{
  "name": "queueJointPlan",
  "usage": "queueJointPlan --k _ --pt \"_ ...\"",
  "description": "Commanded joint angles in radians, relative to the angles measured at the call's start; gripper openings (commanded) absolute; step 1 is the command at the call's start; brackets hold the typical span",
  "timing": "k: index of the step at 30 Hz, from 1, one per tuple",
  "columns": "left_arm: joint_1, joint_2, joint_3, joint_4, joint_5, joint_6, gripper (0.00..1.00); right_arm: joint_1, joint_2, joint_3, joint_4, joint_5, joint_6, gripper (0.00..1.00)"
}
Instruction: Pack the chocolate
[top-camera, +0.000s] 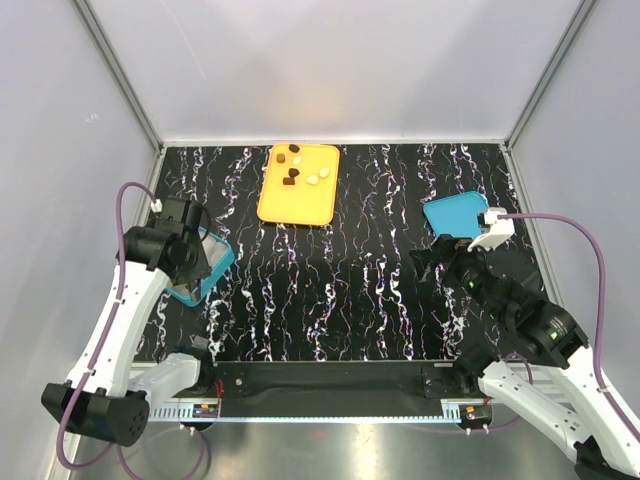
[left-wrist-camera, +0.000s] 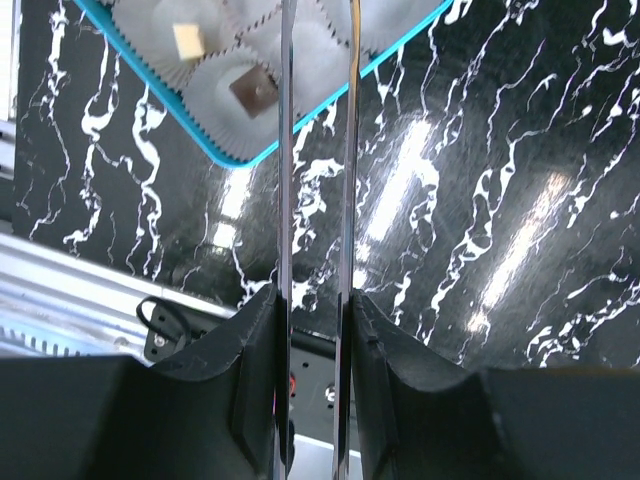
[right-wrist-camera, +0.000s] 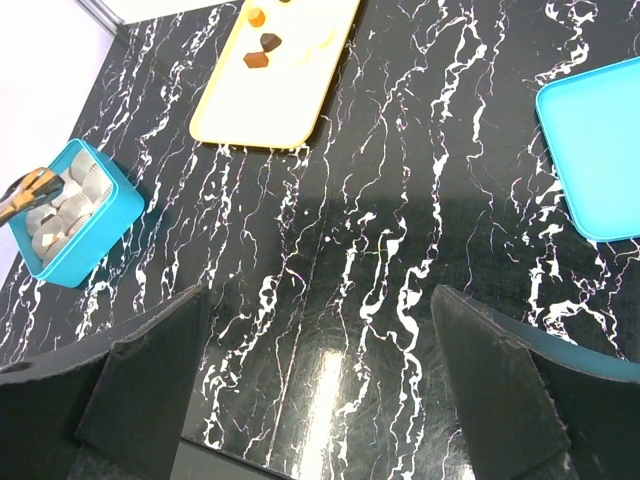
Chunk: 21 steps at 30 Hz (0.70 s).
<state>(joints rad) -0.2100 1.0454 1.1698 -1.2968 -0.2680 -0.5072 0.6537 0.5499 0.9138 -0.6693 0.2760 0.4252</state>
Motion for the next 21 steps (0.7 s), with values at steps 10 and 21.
queueJointPlan --k 10,21 --pt "0.006 -0.047 -0.036 -0.042 0.012 -0.030 0.31 0.006 0.012 0.003 0.066 -0.023 -0.023 1.00" --pt "0.006 0.004 -0.064 -0.030 0.010 -0.037 0.31 0.006 -0.014 -0.004 0.051 -0.014 -0.025 1.00"
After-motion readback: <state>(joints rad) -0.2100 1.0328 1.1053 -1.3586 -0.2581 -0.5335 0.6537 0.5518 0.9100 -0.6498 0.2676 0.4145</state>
